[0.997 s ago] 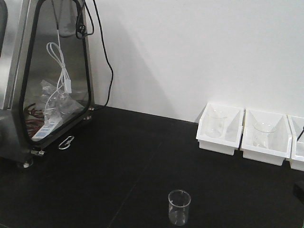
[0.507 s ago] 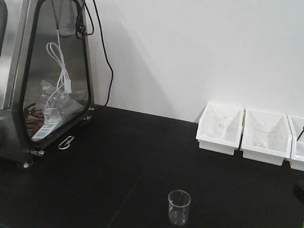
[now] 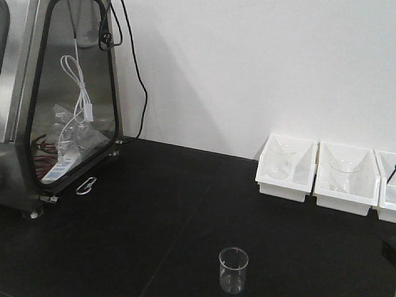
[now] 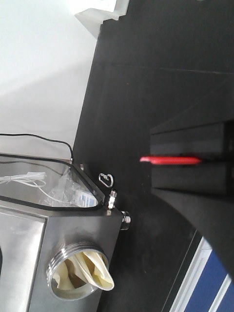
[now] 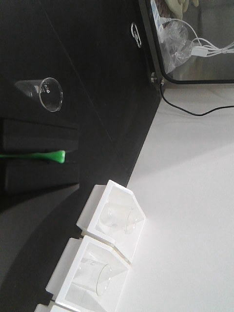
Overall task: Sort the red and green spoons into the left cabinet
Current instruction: 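Drive the base backward and turn away from the bench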
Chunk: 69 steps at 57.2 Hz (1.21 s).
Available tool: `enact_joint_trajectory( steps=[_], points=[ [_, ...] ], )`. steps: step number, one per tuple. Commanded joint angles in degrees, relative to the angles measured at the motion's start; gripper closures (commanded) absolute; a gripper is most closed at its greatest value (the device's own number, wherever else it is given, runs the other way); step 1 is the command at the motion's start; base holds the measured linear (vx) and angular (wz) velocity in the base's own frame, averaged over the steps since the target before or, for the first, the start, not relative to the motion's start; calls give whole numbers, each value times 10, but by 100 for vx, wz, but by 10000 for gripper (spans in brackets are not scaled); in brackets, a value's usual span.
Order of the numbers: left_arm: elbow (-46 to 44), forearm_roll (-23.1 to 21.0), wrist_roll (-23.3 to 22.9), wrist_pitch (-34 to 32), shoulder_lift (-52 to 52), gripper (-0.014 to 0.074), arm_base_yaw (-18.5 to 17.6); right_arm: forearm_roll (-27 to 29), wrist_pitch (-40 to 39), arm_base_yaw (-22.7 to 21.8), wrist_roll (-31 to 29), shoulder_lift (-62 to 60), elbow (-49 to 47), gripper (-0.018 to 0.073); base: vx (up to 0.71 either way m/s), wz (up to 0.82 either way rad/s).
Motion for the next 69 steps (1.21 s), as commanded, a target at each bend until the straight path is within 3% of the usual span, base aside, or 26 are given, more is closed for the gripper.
enact_joint_trajectory(
  steps=[1,39,69],
  points=[
    [-15,-4,-1,-46,4,594,0,-1,-46,-2,-5,-2,-17,564,0,0],
    [-15,-4,-1,-46,4,594,0,-1,-46,-2,-5,-2,-17,564,-1,4],
    [-15,-4,-1,-46,4,594,0,-1,-46,-2,-5,-2,-17,564,-5,40]
  ],
)
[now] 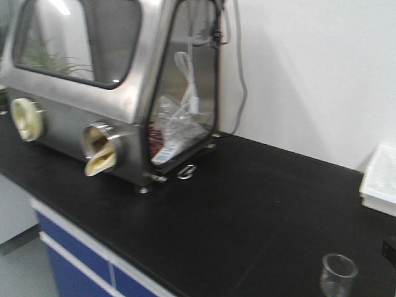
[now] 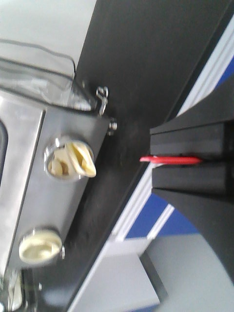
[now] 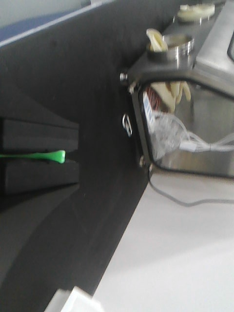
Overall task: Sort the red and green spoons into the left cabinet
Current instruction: 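Drive the base backward and turn away from the bench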
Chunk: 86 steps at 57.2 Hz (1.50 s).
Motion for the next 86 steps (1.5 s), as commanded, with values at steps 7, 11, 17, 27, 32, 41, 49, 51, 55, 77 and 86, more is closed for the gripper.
enact_joint_trajectory(
  steps=[7,11,17,27,32,41,49,51,55,77,86],
  points=[
    [-15,-4,-1,-46,4,594,0,-1,-46,-2,-5,-2,-17,564,-4,55],
    [-15,-4,-1,-46,4,594,0,-1,-46,-2,-5,-2,-17,564,-3,57],
    [-15,-4,-1,-46,4,594,0,-1,-46,-2,-5,-2,-17,564,-2,60],
    [-15,-4,-1,-46,4,594,0,-1,-46,-2,-5,-2,-17,564,-1,55],
    [-15,-4,-1,-46,4,594,0,-1,-46,-2,-5,-2,-17,564,0,47],
    [-15,-4,-1,-46,4,594,0,-1,-46,-2,-5,-2,-17,564,1,42],
    [-15,-4,-1,-46,4,594,0,-1,-46,-2,-5,-2,-17,564,2,41],
    [-15,-4,-1,-46,4,594,0,-1,-46,-2,-5,-2,-17,564,2,41],
    [-15,-4,-1,-46,4,594,0,-1,-46,-2,-5,-2,-17,564,3,41],
    [-15,-4,-1,-46,4,594,0,-1,-46,-2,-5,-2,-17,564,4,39],
    [-15,-4,-1,-46,4,594,0,-1,-46,-2,-5,-2,-17,564,8,33]
  ],
)
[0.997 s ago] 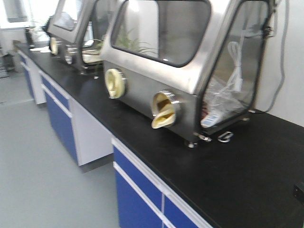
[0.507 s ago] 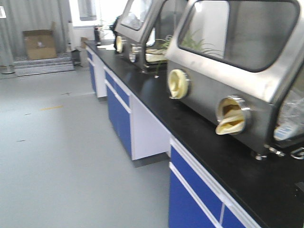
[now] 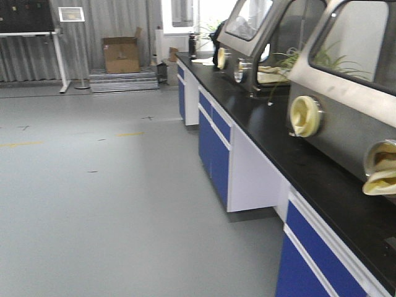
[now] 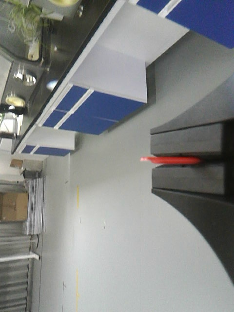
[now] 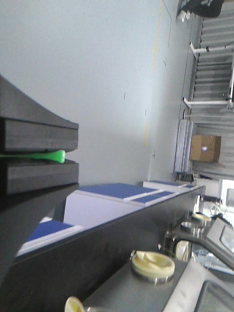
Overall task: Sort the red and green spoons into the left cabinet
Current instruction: 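Drive the base across the room toward the far wall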
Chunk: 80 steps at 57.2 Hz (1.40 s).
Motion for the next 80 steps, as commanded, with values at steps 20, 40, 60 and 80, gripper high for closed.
enact_joint_trajectory(
  steps=[20,40,60,80],
  points=[
    [-15,-4,-1,-46,4,594,0,-1,-46,-2,-5,-2,-17,564,13,31],
    [-15,-4,0,-46,4,594,0,-1,-46,-2,-5,-2,-17,564,22,16],
    [-15,-4,0,-46,4,594,0,-1,-46,-2,-5,-2,-17,564,35,6],
    [-15,-4,0,-46,4,594,0,-1,-46,-2,-5,-2,-17,564,43,11]
  ],
)
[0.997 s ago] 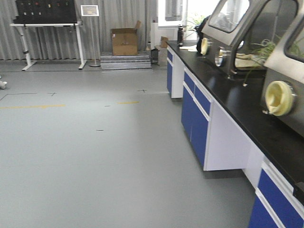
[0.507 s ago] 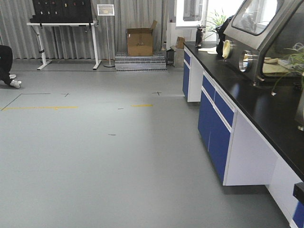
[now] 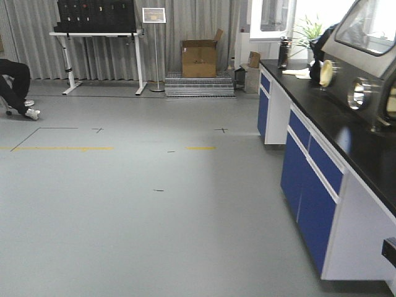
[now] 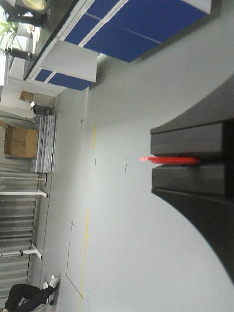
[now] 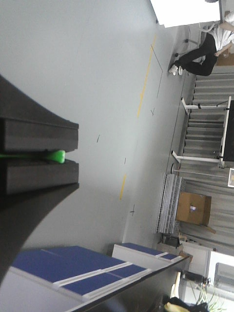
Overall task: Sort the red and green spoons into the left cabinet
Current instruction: 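Drive the base across the room toward the far wall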
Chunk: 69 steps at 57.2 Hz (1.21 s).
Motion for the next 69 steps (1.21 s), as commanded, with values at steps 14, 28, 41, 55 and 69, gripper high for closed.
enact_joint_trajectory(
  steps=[14,28,41,55,69],
  points=[
    [-15,-4,0,-46,4,594,0,-1,-46,-2,-5,-2,-17,564,48,18],
    [-15,-4,0,-46,4,594,0,-1,-46,-2,-5,-2,-17,564,52,19],
    [-15,-4,0,-45,4,594,0,-1,-46,-2,-5,-2,-17,564,55,12],
    [-15,-4,0,-45,4,594,0,-1,-46,-2,-5,-2,-17,564,57,6],
    [-15,-4,0,-43,4,594,0,-1,-46,-2,-5,-2,-17,564,60,2]
  ],
)
